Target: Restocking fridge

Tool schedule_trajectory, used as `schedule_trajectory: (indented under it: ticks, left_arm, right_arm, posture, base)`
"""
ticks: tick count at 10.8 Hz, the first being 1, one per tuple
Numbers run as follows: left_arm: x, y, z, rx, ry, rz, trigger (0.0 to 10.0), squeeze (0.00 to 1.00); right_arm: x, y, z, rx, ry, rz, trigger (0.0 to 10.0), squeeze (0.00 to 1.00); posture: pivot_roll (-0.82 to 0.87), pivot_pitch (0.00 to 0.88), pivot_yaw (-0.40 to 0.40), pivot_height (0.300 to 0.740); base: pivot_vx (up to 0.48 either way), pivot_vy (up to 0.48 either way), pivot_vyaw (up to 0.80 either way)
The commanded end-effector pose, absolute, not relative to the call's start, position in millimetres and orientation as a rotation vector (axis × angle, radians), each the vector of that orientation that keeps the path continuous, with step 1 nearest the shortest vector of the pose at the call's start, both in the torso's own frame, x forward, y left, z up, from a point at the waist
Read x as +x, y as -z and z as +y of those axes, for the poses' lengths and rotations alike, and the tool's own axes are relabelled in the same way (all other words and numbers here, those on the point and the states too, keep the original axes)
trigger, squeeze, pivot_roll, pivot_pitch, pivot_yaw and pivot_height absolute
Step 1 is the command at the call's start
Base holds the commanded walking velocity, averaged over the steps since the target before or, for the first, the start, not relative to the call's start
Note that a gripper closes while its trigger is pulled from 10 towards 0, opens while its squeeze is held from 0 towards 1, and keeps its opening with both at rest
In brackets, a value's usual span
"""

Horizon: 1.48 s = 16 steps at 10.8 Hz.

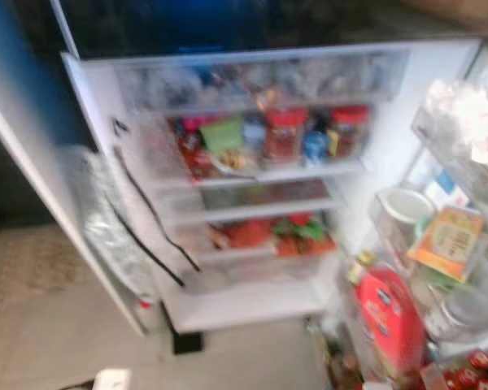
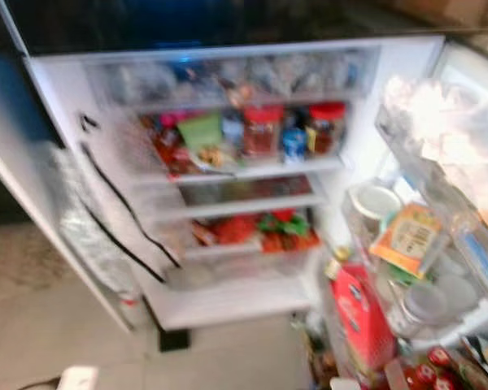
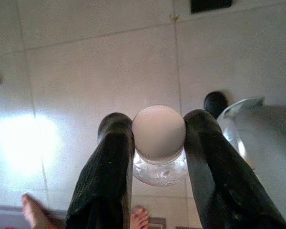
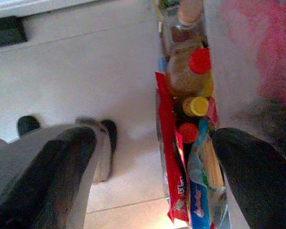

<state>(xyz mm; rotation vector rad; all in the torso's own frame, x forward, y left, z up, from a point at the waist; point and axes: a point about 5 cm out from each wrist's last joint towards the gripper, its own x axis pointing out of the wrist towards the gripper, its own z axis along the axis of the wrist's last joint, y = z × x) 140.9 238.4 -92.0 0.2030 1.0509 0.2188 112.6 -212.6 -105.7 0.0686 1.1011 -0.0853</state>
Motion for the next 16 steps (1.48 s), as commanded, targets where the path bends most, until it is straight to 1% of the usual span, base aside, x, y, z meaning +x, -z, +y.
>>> schedule_trajectory:
  ticks: [1,5,7,10,11,12,13,15,16]
  left_arm:
    - [144,93,231,0.206,-0.192,1.049,10.0,0.0]
    - [144,93,231,0.201,-0.198,1.051,10.0,0.0]
    - [144,93,230,0.203,-0.199,1.047,10.0,0.0]
    - [151,88,230,0.2,-0.211,0.936,10.0,0.0]
    - [180,74,225,0.182,-0.193,0.814,10.0,0.0]
    - [228,42,219,0.176,-0.127,0.574,10.0,0.0]
    - [239,30,214,0.178,-0.103,0.471,10.0,0.0]
    - [254,14,206,0.171,-0.058,0.347,10.0,0.0]
    - [263,5,197,0.14,0.006,0.286,10.0,0.0]
  right_arm:
    - [117,102,-223,0.044,0.116,1.076,10.0,0.0]
    - [118,102,-224,0.039,0.112,1.077,10.0,0.0]
    - [118,102,-224,0.037,0.108,1.076,10.0,0.0]
    - [118,101,-225,0.033,0.099,1.077,10.0,0.0]
    - [118,101,-225,0.032,0.098,1.078,10.0,0.0]
    - [119,101,-225,0.03,0.09,1.08,10.0,0.0]
    - [120,101,-225,0.031,0.087,1.077,10.0,0.0]
    - [123,100,-224,0.031,0.082,1.069,10.0,0.0]
    - [126,99,-224,0.025,0.078,1.065,10.0,0.0]
  posture:
    - [-0.11,0.0,-0.025,0.74]
    - [-0.11,0.0,-0.03,0.74]
    - [-0.12,0.0,-0.029,0.74]
    - [-0.11,0.0,-0.03,0.74]
    - [-0.1,0.0,-0.031,0.74]
    - [-0.1,0.0,-0.03,0.74]
    - [-0.1,0.0,-0.025,0.74]
    - [-0.11,0.0,-0.017,0.74]
    - [-0.12,0.0,-0.01,0.74]
  base:
    - [0.0,-0.281,0.0]
    - [0.0,-0.278,0.0]
    - [0.0,0.0,0.0]
    - [0.0,0.0,0.0]
    - [0.0,0.0,0.0]
    - [0.0,0.0,0.0]
    - [0.0,0.0,0.0]
    - [0.0,0.0,0.0]
    - [0.0,0.0,0.0]
